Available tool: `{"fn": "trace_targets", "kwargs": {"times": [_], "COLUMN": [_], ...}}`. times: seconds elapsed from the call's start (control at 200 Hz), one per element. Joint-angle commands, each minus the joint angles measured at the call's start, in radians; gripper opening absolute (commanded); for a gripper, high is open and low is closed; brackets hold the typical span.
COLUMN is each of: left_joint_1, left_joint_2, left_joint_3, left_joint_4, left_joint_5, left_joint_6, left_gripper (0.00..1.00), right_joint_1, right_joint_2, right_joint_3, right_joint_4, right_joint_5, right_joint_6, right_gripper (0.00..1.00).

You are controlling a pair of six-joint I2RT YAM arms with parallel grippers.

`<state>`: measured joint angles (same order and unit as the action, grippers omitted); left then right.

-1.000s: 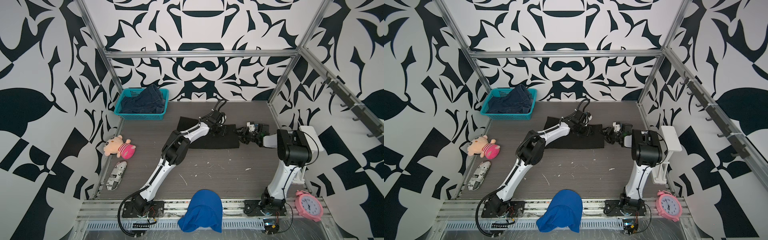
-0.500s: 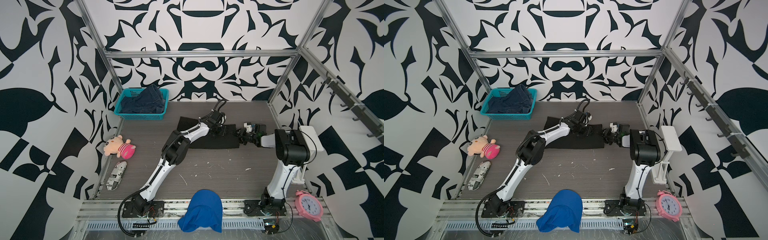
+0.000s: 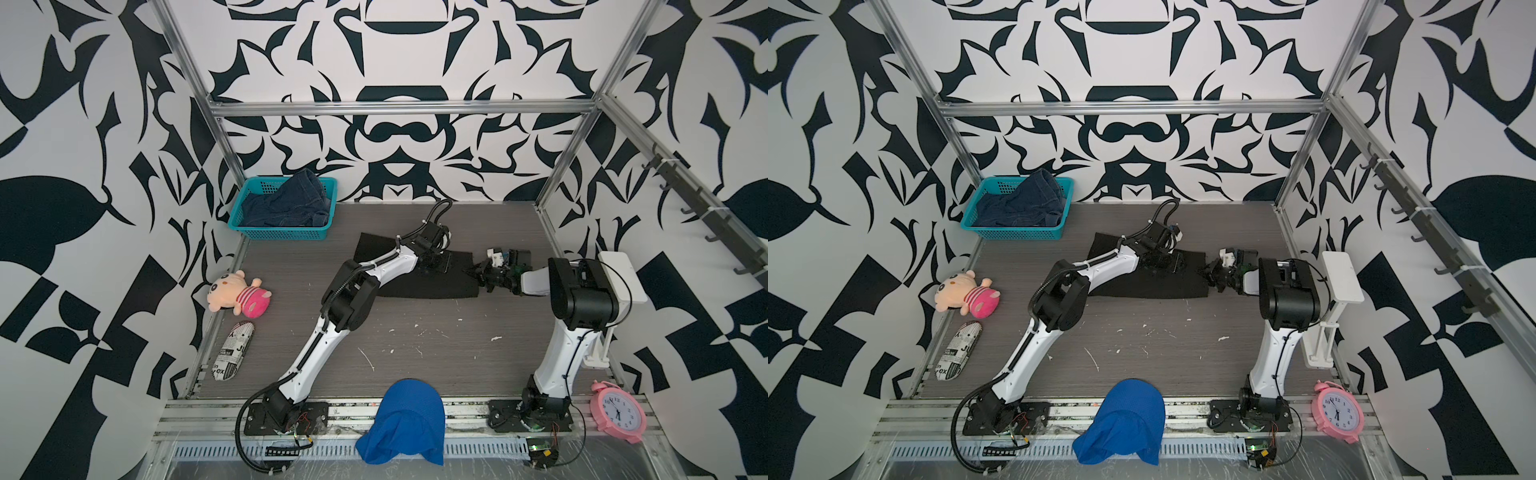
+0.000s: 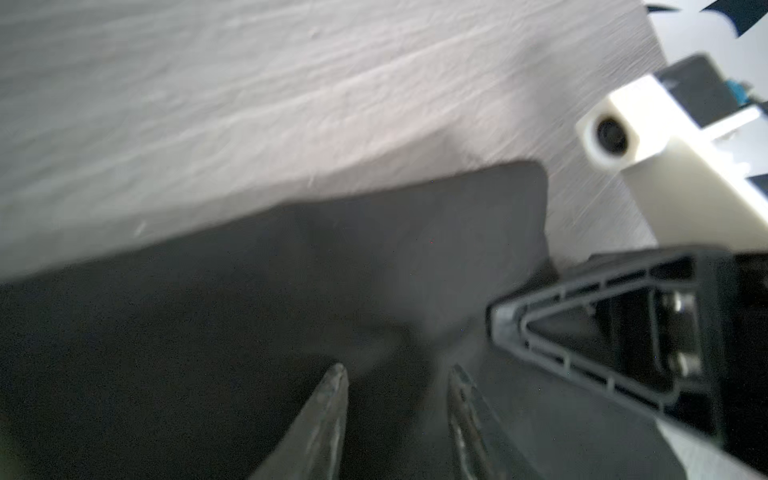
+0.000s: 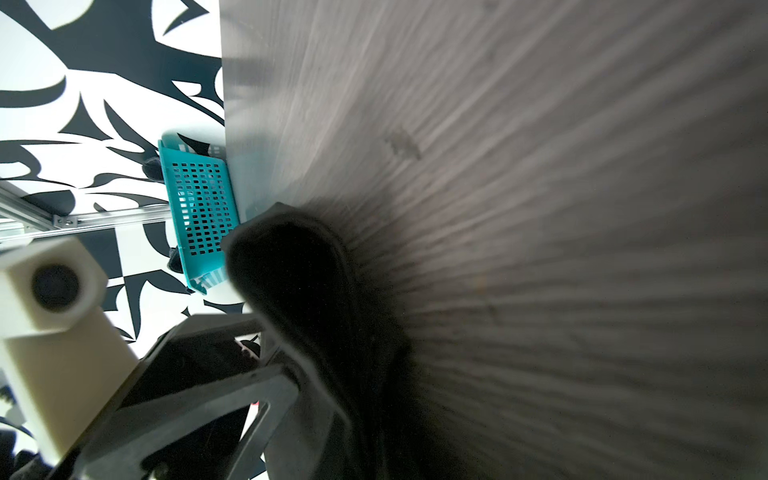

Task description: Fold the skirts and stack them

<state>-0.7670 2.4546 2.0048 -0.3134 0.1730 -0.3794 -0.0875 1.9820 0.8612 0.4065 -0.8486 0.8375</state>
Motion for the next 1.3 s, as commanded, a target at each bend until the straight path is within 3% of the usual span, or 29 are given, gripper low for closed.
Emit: {"fn": "trace_targets", "kwargs": {"times": [0.0, 0.19, 0.375, 0.755, 1.055, 1.295], "left_joint_1": [0.016, 0.065, 0.136, 0.022, 0.018, 0.018], "left_joint_2": [-0.193, -0.474, -0.525, -0.341, -0.319, -0.309], "left_joint_3": [-0.128, -0.436, -0.613, -0.504, -0.538, -0.558], "left_joint_4": [0.051, 0.143, 0.154, 0.183, 0.180, 0.204], "left_joint_5": [-0.057, -0.155, -0.161, -0.126, -0.141, -0.143], "left_joint_6": [-0.023, 0.005, -0.033, -0.054, -0.068, -0.073], "left_gripper": [0.45, 0.46, 0.36, 0.30, 0.29, 0.28], "right_joint_1": [0.006, 0.006, 0.017, 0.056, 0.060, 0.136], "right_joint_2": [-0.052, -0.125, -0.177, -0.199, -0.286, -0.351], "right_joint_3": [0.009, 0.027, 0.063, 0.100, 0.126, 0.186], "right_joint_4": [-0.104, -0.223, -0.355, -0.435, -0.510, -0.598], "right_joint_5": [0.051, 0.112, 0.185, 0.242, 0.272, 0.329], "right_joint_6": [-0.048, -0.122, -0.203, -0.225, -0.216, -0.211], "right_gripper": [0.00, 0.00, 0.00, 0.00, 0.00, 0.00]}}
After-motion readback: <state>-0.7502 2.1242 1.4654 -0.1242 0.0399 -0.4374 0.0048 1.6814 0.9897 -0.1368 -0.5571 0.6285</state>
